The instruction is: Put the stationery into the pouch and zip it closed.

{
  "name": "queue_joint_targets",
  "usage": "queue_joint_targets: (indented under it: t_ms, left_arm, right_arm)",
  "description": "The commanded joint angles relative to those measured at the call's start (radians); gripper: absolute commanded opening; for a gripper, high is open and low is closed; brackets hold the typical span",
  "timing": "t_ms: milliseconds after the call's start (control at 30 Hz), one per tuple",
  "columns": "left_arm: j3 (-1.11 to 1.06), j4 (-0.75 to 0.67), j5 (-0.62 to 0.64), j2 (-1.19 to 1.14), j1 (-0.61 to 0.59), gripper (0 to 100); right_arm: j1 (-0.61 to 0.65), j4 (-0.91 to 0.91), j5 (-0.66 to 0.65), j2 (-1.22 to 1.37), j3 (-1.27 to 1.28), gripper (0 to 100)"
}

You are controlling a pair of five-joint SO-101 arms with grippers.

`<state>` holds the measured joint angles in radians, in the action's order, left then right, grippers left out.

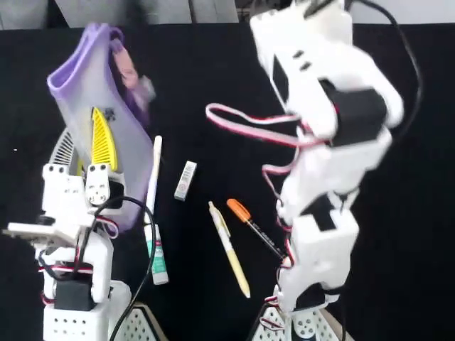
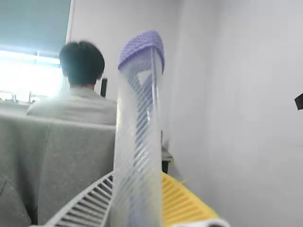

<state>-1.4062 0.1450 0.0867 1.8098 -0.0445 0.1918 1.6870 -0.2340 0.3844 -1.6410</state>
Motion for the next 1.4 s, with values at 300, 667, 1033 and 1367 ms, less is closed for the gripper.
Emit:
queue_joint_targets:
  t_ms: [300, 667, 1033, 1367]
  left_arm:
    - [0.004, -0.150, -0.094, 0.015, -0.004, 3]
    - [-0.077, -0.150, -0.023, 0.017, -0.005, 3]
    - [0.058, 0.054, -0.020, 0.018, 0.007, 3]
    - [0.117, 0.138, 0.144, 0.018, 0.008, 3]
  right_arm:
    - [-0.057, 0.080, -0.097, -0.240, 0.792, 25.8]
    - [-0.012, 0.040, -0.167, -0.668, 1.466, 25.8]
    - [0.180, -0.480, -0.167, -1.234, 2.500, 25.8]
    - [0.282, -0.578, -0.161, -1.342, 2.781, 25.8]
